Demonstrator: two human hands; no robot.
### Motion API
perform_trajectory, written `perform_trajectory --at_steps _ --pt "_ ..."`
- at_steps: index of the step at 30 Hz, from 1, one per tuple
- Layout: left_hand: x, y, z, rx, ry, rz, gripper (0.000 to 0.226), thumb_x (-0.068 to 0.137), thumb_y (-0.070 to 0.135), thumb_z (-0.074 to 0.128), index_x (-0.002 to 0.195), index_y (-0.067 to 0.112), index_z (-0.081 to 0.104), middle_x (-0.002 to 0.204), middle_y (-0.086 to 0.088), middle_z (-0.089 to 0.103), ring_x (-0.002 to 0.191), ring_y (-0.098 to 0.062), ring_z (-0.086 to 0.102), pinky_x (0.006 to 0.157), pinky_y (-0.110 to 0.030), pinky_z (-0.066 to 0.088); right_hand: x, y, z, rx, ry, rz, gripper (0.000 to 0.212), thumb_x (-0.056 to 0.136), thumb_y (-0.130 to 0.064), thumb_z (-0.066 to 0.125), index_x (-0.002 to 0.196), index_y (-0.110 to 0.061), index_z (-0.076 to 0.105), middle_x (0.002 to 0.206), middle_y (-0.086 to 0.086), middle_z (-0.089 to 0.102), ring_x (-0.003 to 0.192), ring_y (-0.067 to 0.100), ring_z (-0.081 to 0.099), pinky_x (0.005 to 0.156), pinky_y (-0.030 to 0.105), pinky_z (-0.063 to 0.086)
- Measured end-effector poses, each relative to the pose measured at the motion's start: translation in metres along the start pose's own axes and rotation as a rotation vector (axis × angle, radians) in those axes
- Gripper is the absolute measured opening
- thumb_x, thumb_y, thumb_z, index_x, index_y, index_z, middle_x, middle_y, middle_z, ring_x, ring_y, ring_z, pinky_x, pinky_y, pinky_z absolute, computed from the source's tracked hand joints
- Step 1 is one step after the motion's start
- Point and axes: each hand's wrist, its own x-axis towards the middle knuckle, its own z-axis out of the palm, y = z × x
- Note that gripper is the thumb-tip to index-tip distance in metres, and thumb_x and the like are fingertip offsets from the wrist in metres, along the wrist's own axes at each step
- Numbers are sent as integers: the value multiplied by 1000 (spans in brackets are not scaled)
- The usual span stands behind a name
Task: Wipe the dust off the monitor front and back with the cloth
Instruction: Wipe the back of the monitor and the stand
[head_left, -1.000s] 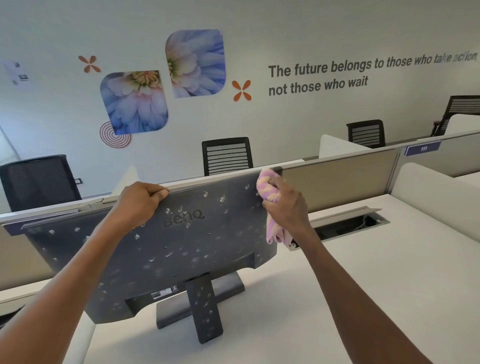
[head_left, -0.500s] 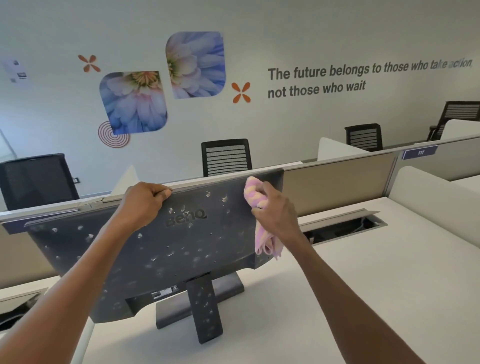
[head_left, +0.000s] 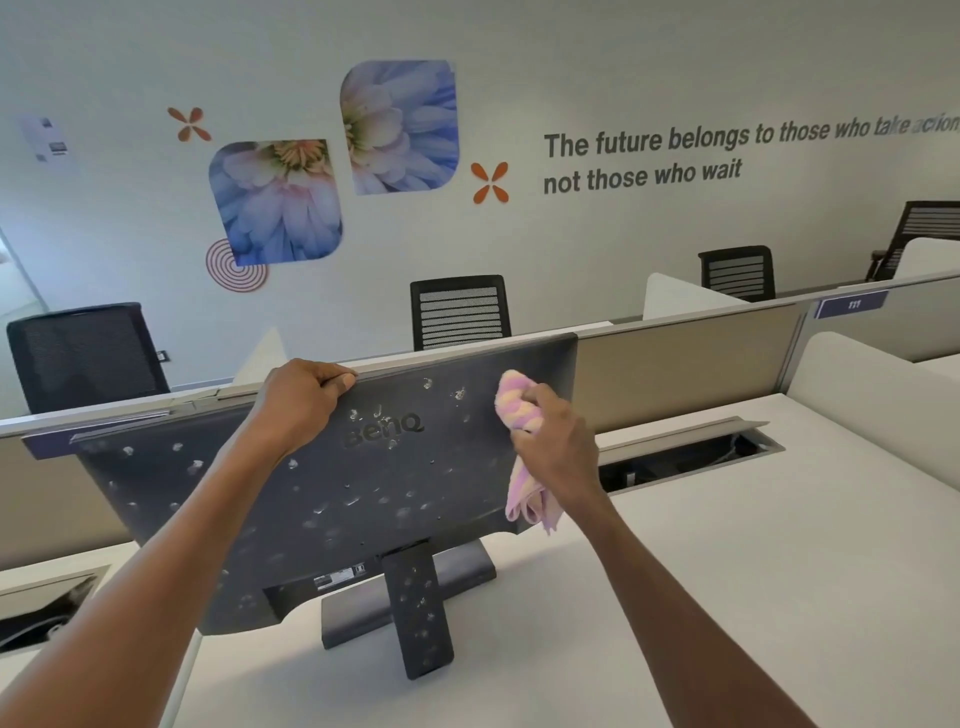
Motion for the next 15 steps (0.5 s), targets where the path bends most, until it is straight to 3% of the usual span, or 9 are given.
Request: perform_trajectory --at_steps 4,10,15 --pt "1 0 0 1 -11 -3 27 99 30 57 118 19 72 117 -5 71 101 -40 65 85 -32 46 25 -11 -16 -18 101 49 44 83 -28 67 124 -23 51 107 6 66 96 31 62 72 28 37" --pt "2 -3 0 18 2 13 27 99 30 57 118 19 72 119 -4 70 88 -37 65 80 -31 46 1 -45 6 27 -40 -151 49 79 -28 68 126 -31 54 119 -5 64 103 20 60 81 33 52" --pt "5 -6 2 -4 4 19 25 98 30 59 116 19 73 118 -2 71 99 -26 64 92 -34 50 -10 -27 7 -4 1 -6 41 86 -30 67 125 -27 53 109 -1 63 94 20 61 71 27 49"
